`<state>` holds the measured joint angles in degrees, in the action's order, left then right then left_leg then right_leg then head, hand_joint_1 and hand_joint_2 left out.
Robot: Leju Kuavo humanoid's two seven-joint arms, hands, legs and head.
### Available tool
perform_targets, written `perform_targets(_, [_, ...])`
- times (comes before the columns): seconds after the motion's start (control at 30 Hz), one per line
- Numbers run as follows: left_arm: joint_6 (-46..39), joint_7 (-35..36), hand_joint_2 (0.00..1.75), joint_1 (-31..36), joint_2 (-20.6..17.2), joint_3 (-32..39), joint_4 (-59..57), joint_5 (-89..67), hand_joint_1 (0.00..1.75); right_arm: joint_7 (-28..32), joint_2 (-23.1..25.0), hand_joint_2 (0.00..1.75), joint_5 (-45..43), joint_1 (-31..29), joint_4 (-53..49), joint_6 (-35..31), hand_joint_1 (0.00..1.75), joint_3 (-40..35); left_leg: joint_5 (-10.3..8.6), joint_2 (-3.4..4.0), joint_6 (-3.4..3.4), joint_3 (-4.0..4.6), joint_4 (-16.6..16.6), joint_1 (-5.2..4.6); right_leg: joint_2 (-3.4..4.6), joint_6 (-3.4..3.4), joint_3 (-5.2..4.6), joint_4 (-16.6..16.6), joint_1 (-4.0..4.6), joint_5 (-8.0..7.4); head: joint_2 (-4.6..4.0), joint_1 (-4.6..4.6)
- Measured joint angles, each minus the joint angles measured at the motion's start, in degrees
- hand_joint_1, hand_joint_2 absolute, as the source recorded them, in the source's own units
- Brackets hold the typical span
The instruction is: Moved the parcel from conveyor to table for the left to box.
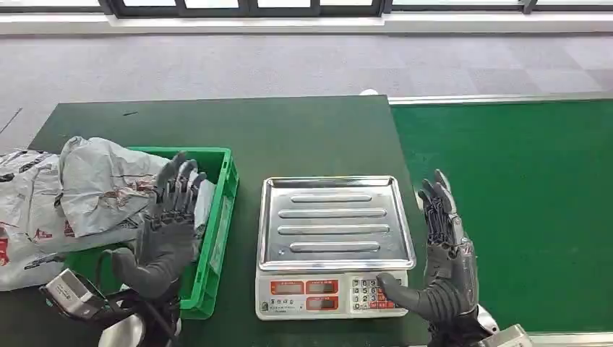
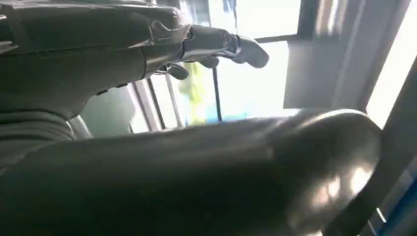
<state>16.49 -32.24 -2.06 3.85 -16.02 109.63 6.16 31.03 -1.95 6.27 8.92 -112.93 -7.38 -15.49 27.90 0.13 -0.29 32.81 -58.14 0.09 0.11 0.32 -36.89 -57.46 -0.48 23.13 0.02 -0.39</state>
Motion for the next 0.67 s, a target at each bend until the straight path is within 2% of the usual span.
perform_targets(0.1, [4.7,-1.4,0.00,-0.1,-0.1,-2.1,-0.9,-2.4,0.00,1.0,0.0,1.75,-1.2,1.6,0.1,0.8,0.00,2.7,-0.01,-0.01,0.01,-0.21,0.0,0.01,-0.02,0.00,0.01,0.0,0.00,0.01,0.00,0.02])
perform_targets(0.33, [4.4,-2.7,0.00,0.2,-0.3,-4.1,-1.6,-4.7,0.00,0.2,0.0,1.75,-2.8,4.7,0.1,2.9,0.00,4.9,0.12,0.05,0.01,-0.06,0.0,0.01,0.02,-0.01,0.02,0.0,0.01,0.12,0.00,0.02])
perform_targets(0.67, [3.9,-3.0,0.00,0.1,-0.5,-4.5,-1.5,-5.7,0.00,-0.3,0.2,1.75,-2.6,5.2,0.1,3.0,0.00,5.3,0.12,0.04,0.02,-0.10,0.0,0.01,0.02,0.02,0.07,0.0,0.00,0.14,0.00,0.02])
